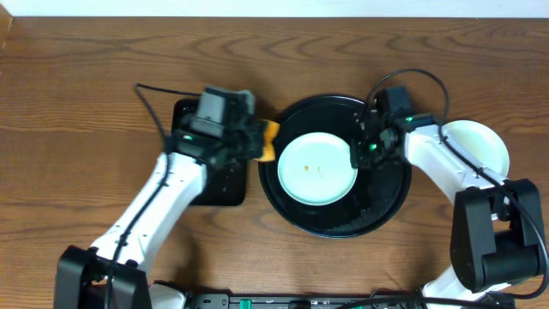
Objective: Clean dirty plates on tray and stack at the side
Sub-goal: 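Scrub the remaining pale green plate with the sponge in left gripper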
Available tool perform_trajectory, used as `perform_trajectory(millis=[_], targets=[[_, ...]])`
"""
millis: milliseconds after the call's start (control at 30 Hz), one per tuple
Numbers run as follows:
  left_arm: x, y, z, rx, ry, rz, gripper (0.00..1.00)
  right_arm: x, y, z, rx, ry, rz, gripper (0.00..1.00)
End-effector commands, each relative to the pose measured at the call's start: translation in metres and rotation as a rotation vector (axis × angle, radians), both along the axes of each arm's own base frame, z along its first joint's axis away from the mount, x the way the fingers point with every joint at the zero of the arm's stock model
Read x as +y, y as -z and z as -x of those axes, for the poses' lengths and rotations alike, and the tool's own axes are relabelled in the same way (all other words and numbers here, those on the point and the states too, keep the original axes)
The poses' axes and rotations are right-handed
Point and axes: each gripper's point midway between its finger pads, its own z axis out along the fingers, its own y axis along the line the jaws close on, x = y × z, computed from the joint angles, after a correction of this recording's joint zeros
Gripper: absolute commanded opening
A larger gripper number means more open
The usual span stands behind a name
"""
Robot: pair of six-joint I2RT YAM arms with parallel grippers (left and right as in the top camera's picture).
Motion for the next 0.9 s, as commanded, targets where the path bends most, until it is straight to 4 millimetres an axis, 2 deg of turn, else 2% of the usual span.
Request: perform_trajectory(millis=[0,333,533,633,700,867], targets=[[-0.026,0.017,0.008,0.068,-0.031,0.001,0.08,-0.002,0.01,0.008,0.023,0.016,0.026,0.01],[-0.114,0.059,0.025,0.159,-0.038,0.101,0.08,-0.001,0.013,0.015,0.045,0.013,0.031,0.01],[-0.144,0.083,0.042,0.217,-0.04,0.122,0.07,-0.001,0.013,0.015,0.045,0.013,0.031,0.01],[-0.148,0.099,0.05,0.245,-0.029,0.096,0.08,-0.001,0.013,0.016,0.049,0.013,0.032,0.01],[-0.142,0.111,0.051,0.259,-0.033,0.057,0.08,-0.001,0.013,0.017,0.052,0.013,0.033,0.01],[-0.091,0.126,0.031,0.173,-0.057,-0.144,0.07,-0.002,0.013,0.019,0.061,0.013,0.035,0.01]])
